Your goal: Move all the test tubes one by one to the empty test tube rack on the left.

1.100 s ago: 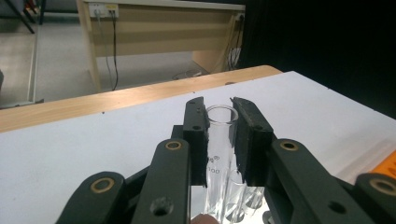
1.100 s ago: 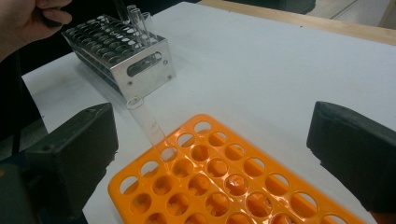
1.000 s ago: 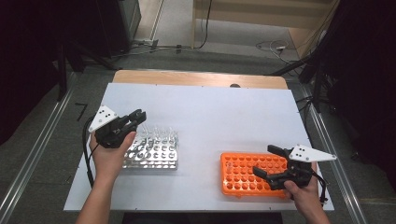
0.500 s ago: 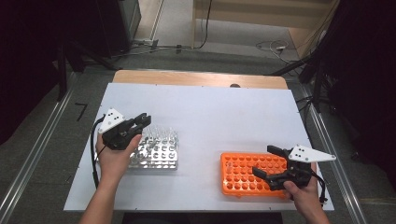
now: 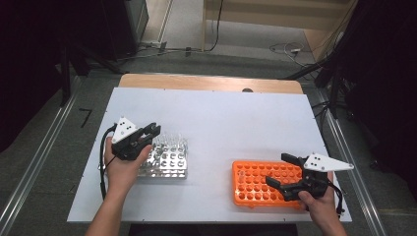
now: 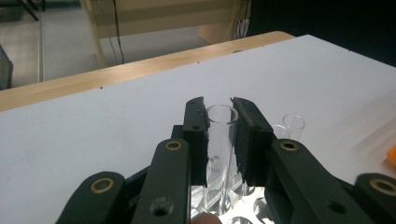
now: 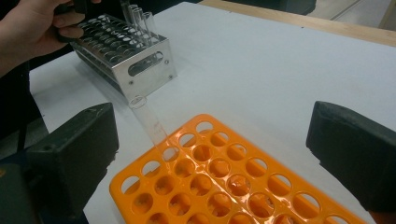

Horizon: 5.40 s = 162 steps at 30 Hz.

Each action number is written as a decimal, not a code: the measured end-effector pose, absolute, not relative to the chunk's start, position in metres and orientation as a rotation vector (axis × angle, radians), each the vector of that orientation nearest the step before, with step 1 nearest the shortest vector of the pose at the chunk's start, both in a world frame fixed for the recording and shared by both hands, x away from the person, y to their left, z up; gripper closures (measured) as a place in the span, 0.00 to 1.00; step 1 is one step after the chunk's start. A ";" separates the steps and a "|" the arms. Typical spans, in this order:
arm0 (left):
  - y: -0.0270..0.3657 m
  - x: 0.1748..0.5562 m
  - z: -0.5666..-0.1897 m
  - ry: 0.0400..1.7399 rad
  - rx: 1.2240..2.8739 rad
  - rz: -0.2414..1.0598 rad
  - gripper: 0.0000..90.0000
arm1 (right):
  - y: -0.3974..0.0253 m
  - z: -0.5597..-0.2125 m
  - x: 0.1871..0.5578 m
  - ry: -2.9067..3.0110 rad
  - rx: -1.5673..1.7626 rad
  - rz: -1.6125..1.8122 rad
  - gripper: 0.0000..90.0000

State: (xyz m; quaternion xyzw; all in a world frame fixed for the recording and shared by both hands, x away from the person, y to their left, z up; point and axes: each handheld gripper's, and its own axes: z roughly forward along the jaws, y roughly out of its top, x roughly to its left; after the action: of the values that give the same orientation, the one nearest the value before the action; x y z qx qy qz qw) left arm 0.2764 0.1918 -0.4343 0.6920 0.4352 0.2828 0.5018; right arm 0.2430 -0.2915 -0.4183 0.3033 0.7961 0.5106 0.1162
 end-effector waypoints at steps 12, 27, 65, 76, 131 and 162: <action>0.189 0.276 -0.437 1.085 1.730 0.673 0.85 | -0.291 -0.419 0.243 2.332 0.887 1.486 0.01; 0.188 0.279 -0.438 1.163 1.788 0.619 0.78 | -0.288 -0.420 0.243 2.346 0.872 1.473 0.02; 0.128 0.236 -0.411 0.859 1.730 0.341 0.00 | -0.219 -0.457 0.242 2.556 0.876 1.198 0.55; 0.113 0.233 -0.414 0.830 1.760 0.318 0.00 | -0.211 -0.461 0.242 2.580 0.871 1.126 0.73; 0.051 0.209 -0.411 0.657 1.817 0.240 0.23 | -0.194 -0.431 0.215 2.473 0.740 1.263 0.82; 0.031 0.199 -0.417 0.544 1.870 0.243 0.82 | -0.177 -0.427 0.203 2.550 0.660 1.308 0.82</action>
State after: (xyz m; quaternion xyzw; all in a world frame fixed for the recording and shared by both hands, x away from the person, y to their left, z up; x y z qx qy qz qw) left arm 0.1988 0.0315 -0.4165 0.7920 0.2303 0.1027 0.5560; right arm 0.2026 -0.1768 -0.4273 0.2235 0.8627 0.4424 0.1003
